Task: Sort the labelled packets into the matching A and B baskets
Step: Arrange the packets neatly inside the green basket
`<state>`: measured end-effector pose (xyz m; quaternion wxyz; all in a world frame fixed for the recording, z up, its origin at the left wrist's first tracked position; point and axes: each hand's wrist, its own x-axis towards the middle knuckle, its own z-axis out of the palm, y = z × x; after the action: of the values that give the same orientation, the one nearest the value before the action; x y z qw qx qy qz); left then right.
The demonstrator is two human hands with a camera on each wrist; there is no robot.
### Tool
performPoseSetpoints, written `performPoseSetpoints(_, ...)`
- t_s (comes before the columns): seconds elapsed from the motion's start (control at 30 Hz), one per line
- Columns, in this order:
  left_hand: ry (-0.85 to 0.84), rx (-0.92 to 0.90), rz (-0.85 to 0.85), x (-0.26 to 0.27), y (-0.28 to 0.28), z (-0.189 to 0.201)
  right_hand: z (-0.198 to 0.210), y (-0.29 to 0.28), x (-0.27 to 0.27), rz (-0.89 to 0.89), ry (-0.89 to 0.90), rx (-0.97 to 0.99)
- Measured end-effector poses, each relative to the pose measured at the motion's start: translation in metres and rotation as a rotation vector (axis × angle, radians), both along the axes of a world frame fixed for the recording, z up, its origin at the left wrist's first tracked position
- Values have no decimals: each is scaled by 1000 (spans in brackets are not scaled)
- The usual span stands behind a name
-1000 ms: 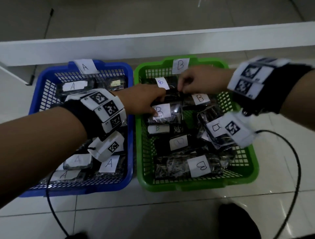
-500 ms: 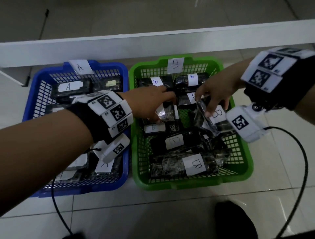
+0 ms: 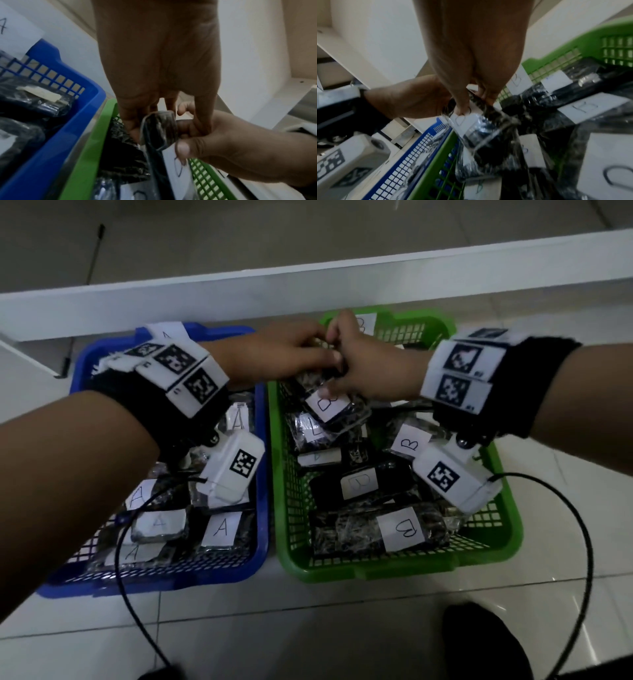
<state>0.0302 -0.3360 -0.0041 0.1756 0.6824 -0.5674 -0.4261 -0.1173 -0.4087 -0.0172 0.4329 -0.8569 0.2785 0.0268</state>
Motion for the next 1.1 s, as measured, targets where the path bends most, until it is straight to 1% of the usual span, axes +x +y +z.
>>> performPoseSetpoints(0.03,-79,4,-64,2,2,-2,-5,3,2,-29,-50,16)
performPoseSetpoints(0.07,-149,-9,-86,2,4,-3,-9,2,1,-65,-87,39)
performPoseSetpoints(0.1,-183,-33,-79,3,5,-4,-9,0,0,-96,-92,56)
performPoseSetpoints(0.17,-167,-92,-51,5,5,-9,-1,-9,-6,-110,-9,42)
performPoseSetpoints(0.2,-162,-103,-41,6,5,-13,5,-16,-10,-81,86,15)
performPoseSetpoints(0.23,-169,-114,-27,8,4,-16,13,-23,-15,-14,232,-34)
performPoseSetpoints(0.33,-230,-160,39,13,4,-25,18,-37,-29,282,757,-167)
performPoseSetpoints(0.37,-273,-172,25,14,4,-27,13,-38,-34,341,869,-191)
performPoseSetpoints(0.4,-336,-174,2,15,4,-28,3,-37,-38,376,934,-204)
performPoseSetpoints(0.43,-411,-174,-29,16,3,-30,-6,-36,-41,403,955,-209)
performPoseSetpoints(0.5,-588,-165,-79,16,2,-32,-20,-33,-46,457,939,-210)
performPoseSetpoints(0.57,-731,-204,-84,10,2,-31,-23,-31,-48,470,935,-178)
performPoseSetpoints(0.6,-756,-258,-87,4,3,-31,-22,-31,-48,451,932,-143)
performPoseSetpoints(0.67,-733,-369,-124,-16,9,-27,-18,-35,-48,410,889,-73)
performPoseSetpoints(0.7,-725,-379,-164,-27,12,-26,-16,-38,-49,395,850,-45)
performPoseSetpoints(0.77,-789,-288,-271,-47,21,-31,-10,-47,-51,335,769,11)
performPoseSetpoints(0.83,-885,-160,-338,-59,27,-41,-4,-57,-53,222,698,74)
performPoseSetpoints(0.87,-891,-122,-348,-61,29,-45,0,-63,-55,159,658,86)
performPoseSetpoints(0.97,-802,-109,-398,-52,28,-41,5,-75,-58,-78,495,78)
performPoseSetpoints(1.03,-814,-62,-469,-41,25,-37,3,-76,-59,-218,388,117)
performPoseSetpoints(1.1,-869,15,-497,-28,24,-34,2,-71,-58,-215,371,174)
